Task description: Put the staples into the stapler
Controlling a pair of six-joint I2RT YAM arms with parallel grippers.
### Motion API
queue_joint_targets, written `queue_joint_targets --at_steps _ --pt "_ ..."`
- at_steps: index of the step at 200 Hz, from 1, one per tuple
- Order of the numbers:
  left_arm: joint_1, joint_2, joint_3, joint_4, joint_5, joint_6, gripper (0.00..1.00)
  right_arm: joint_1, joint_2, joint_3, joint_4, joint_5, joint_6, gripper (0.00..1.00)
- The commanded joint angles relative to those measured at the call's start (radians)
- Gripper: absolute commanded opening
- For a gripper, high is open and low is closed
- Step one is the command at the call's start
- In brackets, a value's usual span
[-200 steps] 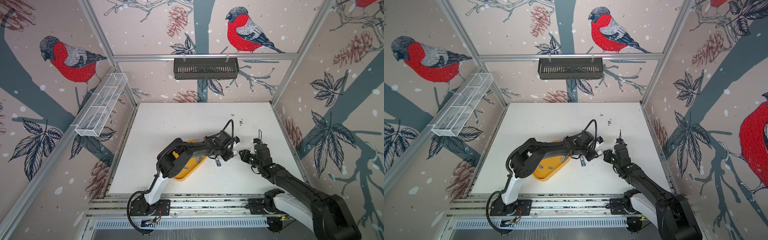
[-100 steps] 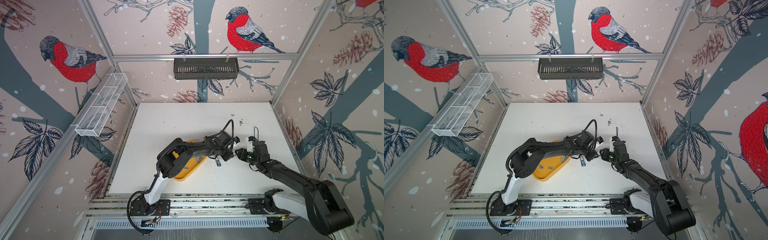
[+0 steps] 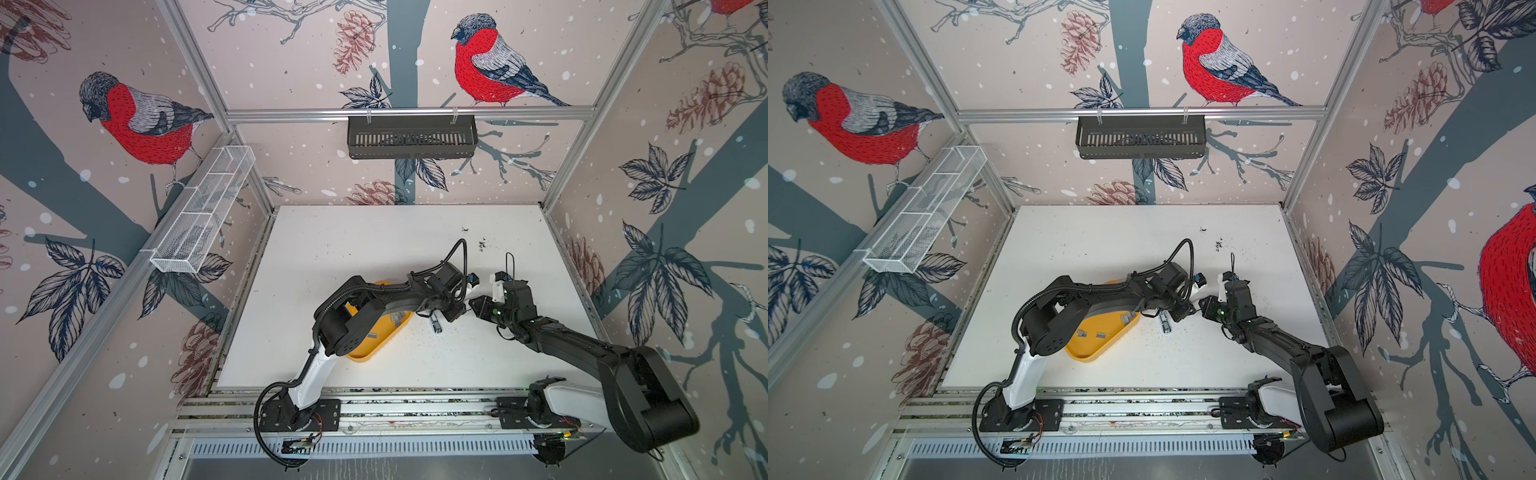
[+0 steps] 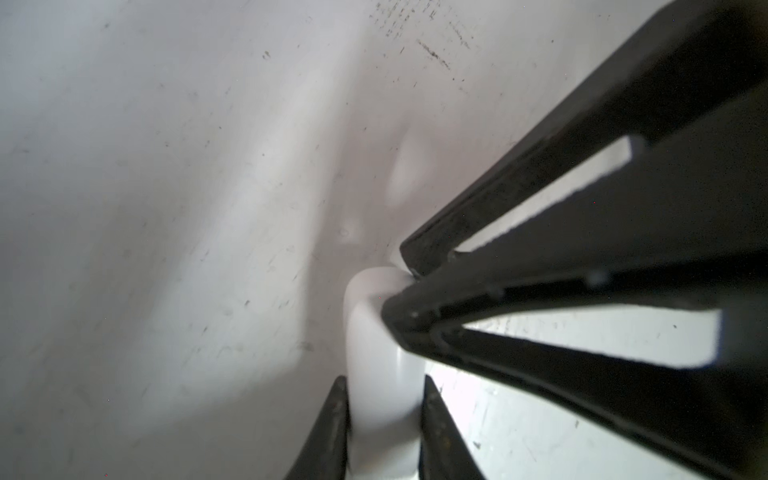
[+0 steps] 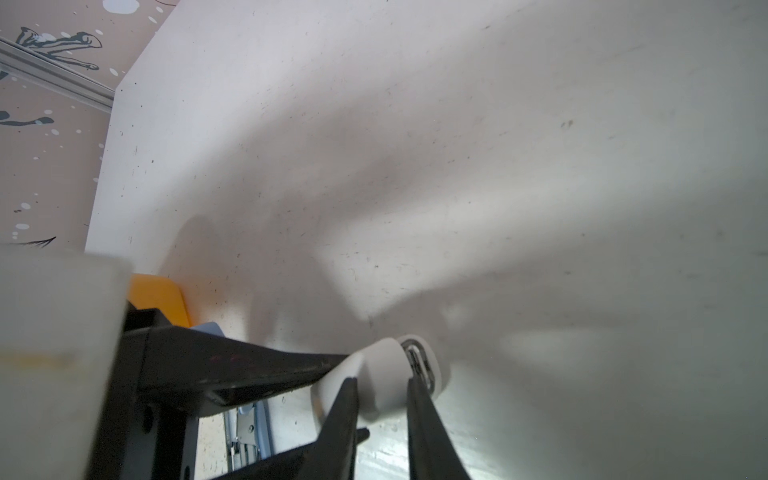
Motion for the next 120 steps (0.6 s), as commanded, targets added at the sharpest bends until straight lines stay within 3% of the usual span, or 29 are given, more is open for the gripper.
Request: queue_joint_targets --at_steps 1,120 --pt "-0.002 0.011 -0.005 -0.121 -0.019 0.023 0.01 -0.001 0.032 0.001 -0.026 0.013 -0.020 0.21" --pt "-0.002 0.018 0.013 -0.135 -0.027 0.010 0.00 0.060 0.035 -0.059 -0.018 0.049 0.029 0.20"
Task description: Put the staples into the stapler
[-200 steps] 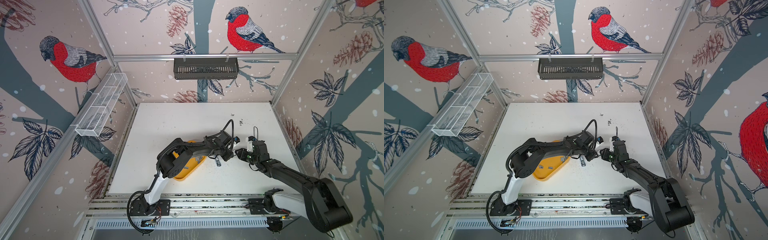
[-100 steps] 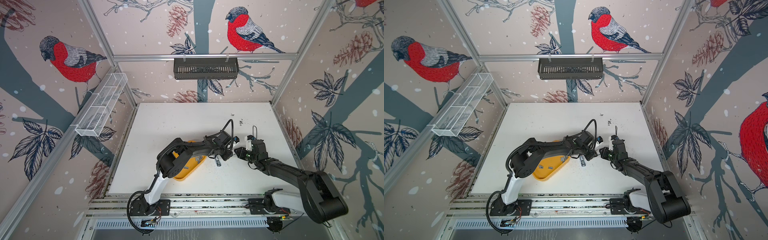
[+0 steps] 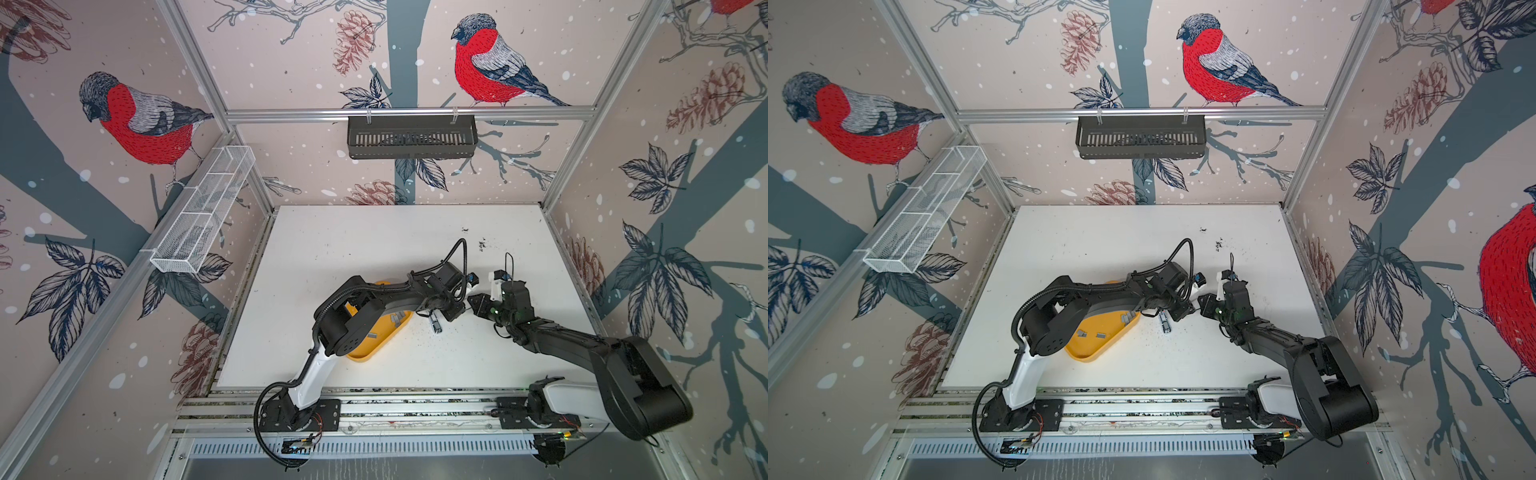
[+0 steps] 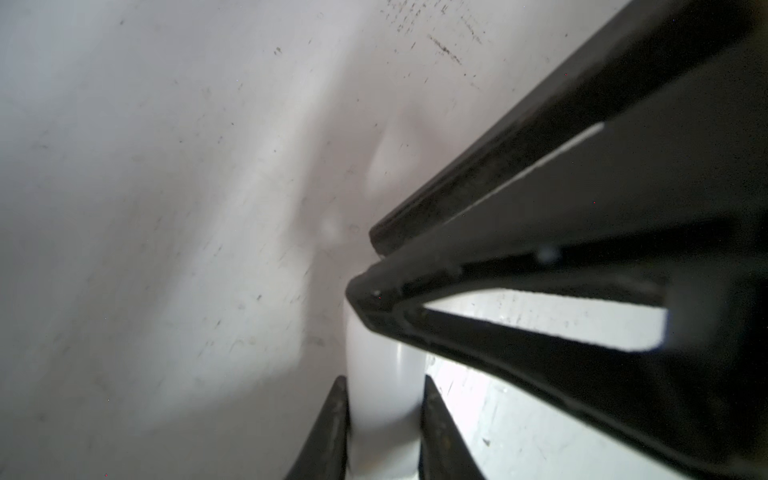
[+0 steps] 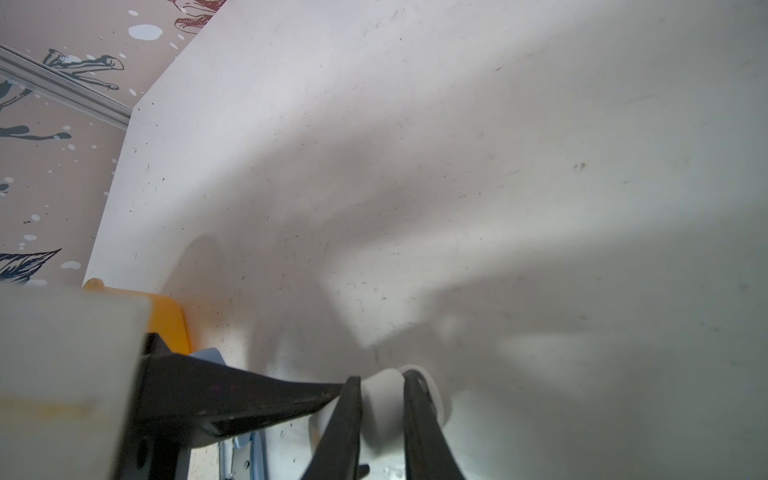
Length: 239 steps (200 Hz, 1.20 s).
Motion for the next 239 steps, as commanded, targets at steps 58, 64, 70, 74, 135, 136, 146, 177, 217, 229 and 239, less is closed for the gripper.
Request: queue_joint_targets --at_steps 58,64,70,74,135,136,146,177,217,229,239 --pt "-0.002 0.024 0.011 -0.107 -0.006 -0.016 0.00 0.090 -0.021 -0.031 -0.180 0.104 0.071 0.19" --pt "-0.002 0.024 0.010 -0.108 -0.006 -0.016 0.00 0.091 -0.018 -0.029 -0.181 0.104 0.071 0.19" --pt "-0.001 0.024 0.009 -0.109 -0.008 -0.016 0.00 0.090 -0.016 -0.028 -0.182 0.104 0.071 0.19" --pt "0.000 0.024 0.007 -0.108 -0.008 -0.016 0.00 0.091 -0.013 -0.026 -0.184 0.104 0.071 0.19" --pt "-0.002 0.012 -0.007 -0.107 -0.019 -0.011 0.00 0.104 0.022 -0.015 -0.197 0.110 0.083 0.18" --pt "-0.002 0.012 -0.007 -0.107 -0.019 -0.011 0.00 0.104 0.022 -0.016 -0.196 0.109 0.084 0.18" --pt "-0.002 0.012 -0.007 -0.107 -0.019 -0.010 0.00 0.111 0.025 -0.014 -0.202 0.116 0.088 0.18" --pt "-0.001 0.010 -0.010 -0.104 -0.022 -0.011 0.00 0.111 -0.015 -0.009 -0.200 0.129 0.073 0.21" --pt "0.000 -0.003 0.000 -0.105 -0.022 -0.012 0.00 0.106 -0.130 0.040 -0.255 0.123 0.023 0.25" --pt "0.002 -0.008 0.004 -0.107 -0.019 -0.014 0.00 0.103 -0.148 0.051 -0.280 0.124 0.016 0.26" --pt "0.003 -0.012 0.008 -0.105 -0.019 -0.017 0.04 0.101 -0.164 0.054 -0.295 0.124 0.014 0.26"
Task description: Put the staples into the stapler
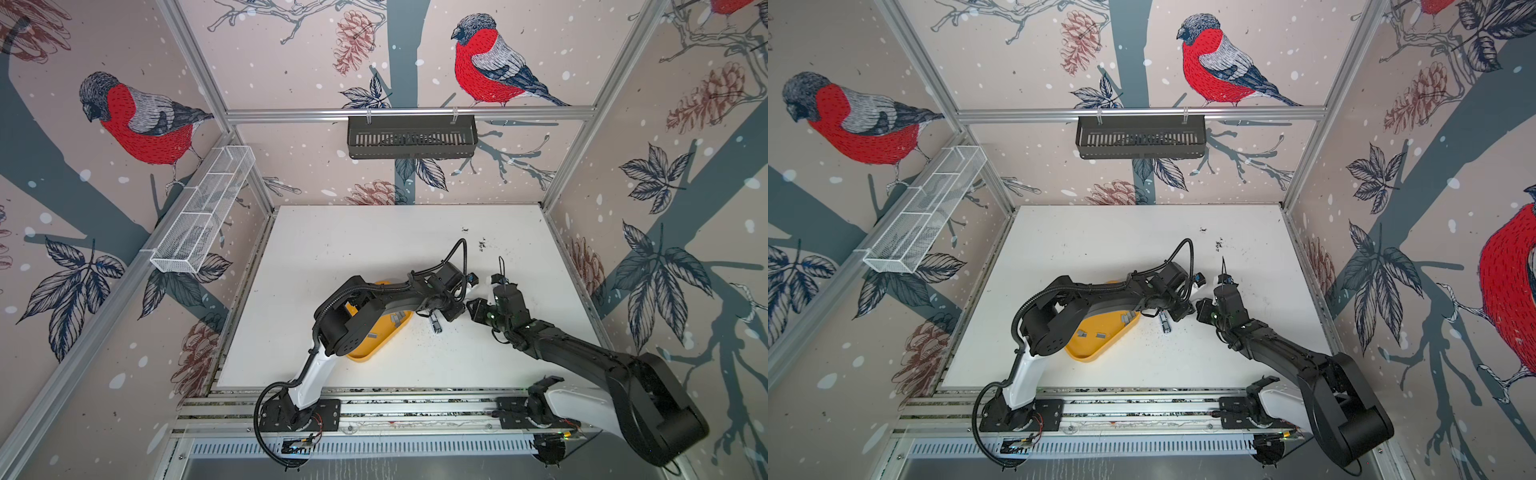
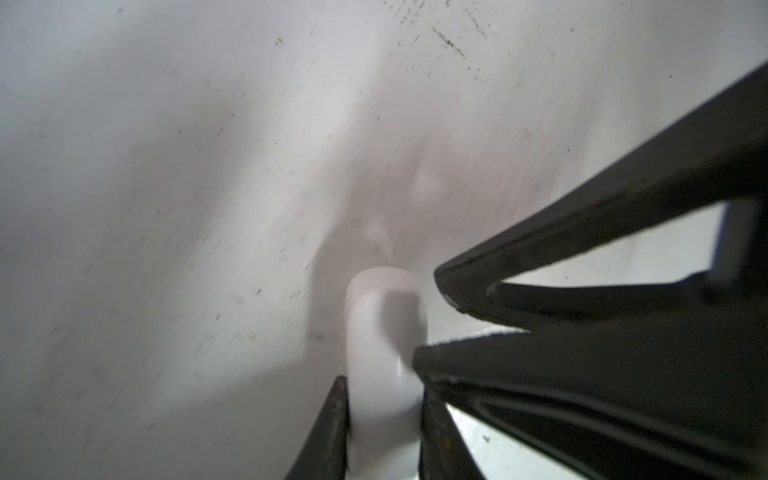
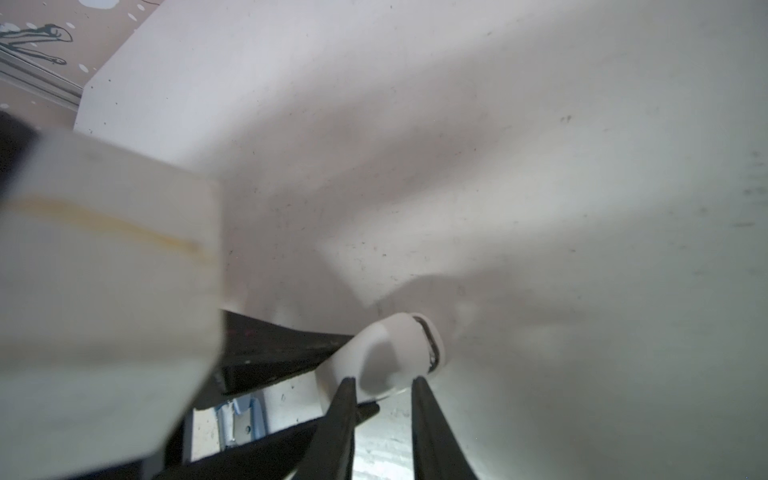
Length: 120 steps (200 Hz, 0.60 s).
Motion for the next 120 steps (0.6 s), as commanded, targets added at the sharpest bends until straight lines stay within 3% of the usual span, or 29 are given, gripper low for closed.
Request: queue_joint_targets --at_steps 1,52,120 --pt "0.004 -0.010 0.005 -0.093 -0.013 -0.009 0.04 -0.004 -0.033 0.015 -0.091 -0.018 -0.032 0.26" --pt "0.012 -0.055 0.001 -0.081 -0.012 -0.021 0.25 -0.006 -0.142 0.018 -0.171 -0.018 -0.038 0.26" --pt "0.014 -0.100 -0.060 -0.043 -0.016 -0.029 0.40 0.004 -0.220 0.020 -0.230 -0.044 -0.058 0.28"
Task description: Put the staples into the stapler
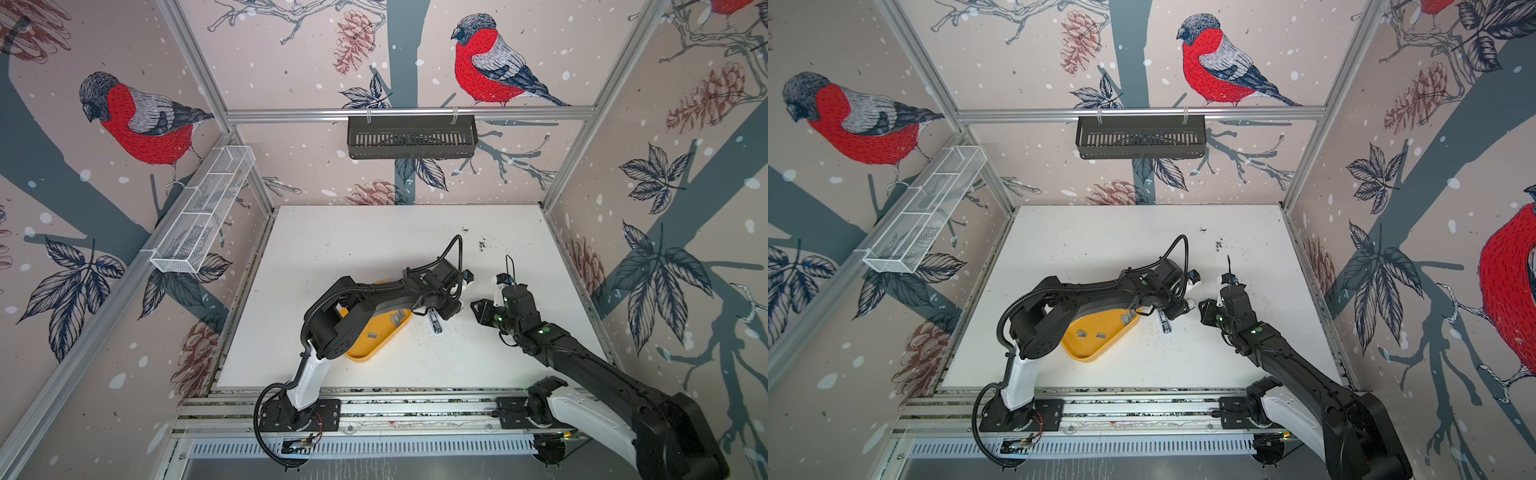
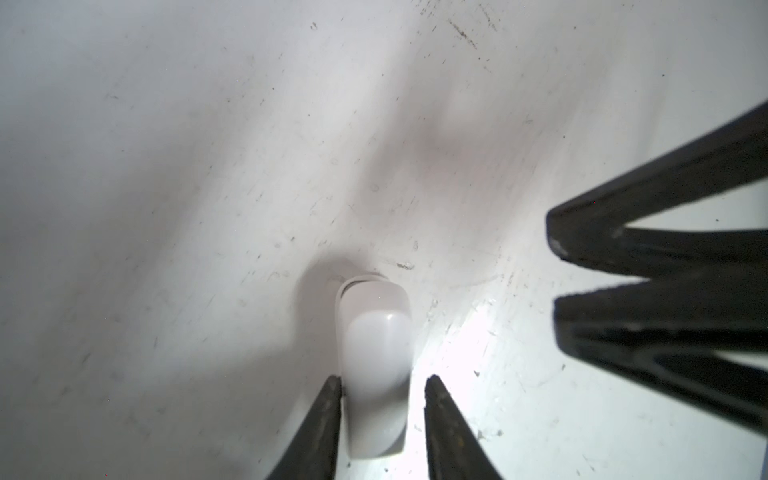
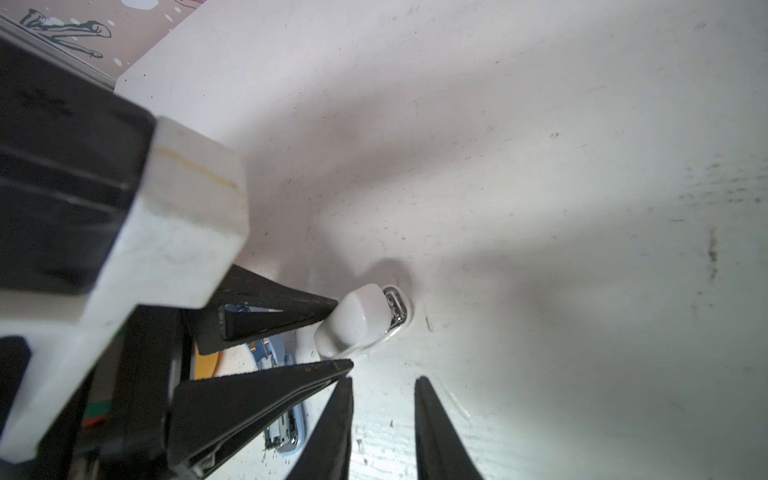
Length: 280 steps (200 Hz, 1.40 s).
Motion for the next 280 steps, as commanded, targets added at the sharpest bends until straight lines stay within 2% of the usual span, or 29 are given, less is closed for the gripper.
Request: queue_joint_targets --at_steps 1,25,43,61,86,114,133,198,240,280 --pt "0.001 -0.016 -0.021 0.023 0.001 0.000 0.40 0.009 -0.021 0.003 -0.026 -0.016 -0.014 0.28" --pt "0.002 -0.029 -0.036 0.034 0.002 -0.009 0.42 0.021 -0.043 0.000 -0.035 -0.034 -0.024 0.28" --pt "0.006 -0.056 -0.053 0.046 0.003 -0.022 0.52 0.050 -0.061 -0.001 -0.042 -0.044 -0.035 0.28" --pt "0.017 -0.095 -0.076 0.048 0.005 -0.037 0.56 0.089 -0.086 -0.008 -0.047 -0.048 -0.031 0.28" --pt "0.057 -0.161 -0.130 0.068 0.036 -0.083 0.57 0.168 -0.109 -0.031 -0.019 -0.069 -0.029 0.32" --pt "0.106 -0.227 -0.196 0.088 0.073 -0.157 0.56 0.274 -0.083 -0.043 0.010 -0.033 -0.027 0.40" --pt "0.127 -0.258 -0.228 0.104 0.096 -0.197 0.57 0.330 -0.049 -0.041 0.031 -0.007 -0.023 0.41" --pt "0.147 -0.179 -0.136 0.001 0.012 -0.247 0.68 0.426 0.097 -0.012 0.078 0.087 0.035 0.44" --pt "0.151 -0.099 -0.068 -0.060 0.023 -0.252 0.70 0.449 0.207 0.010 0.124 0.122 0.082 0.48" --pt "0.150 -0.098 -0.071 -0.094 0.052 -0.260 0.70 0.486 0.290 0.042 0.143 0.157 0.104 0.48"
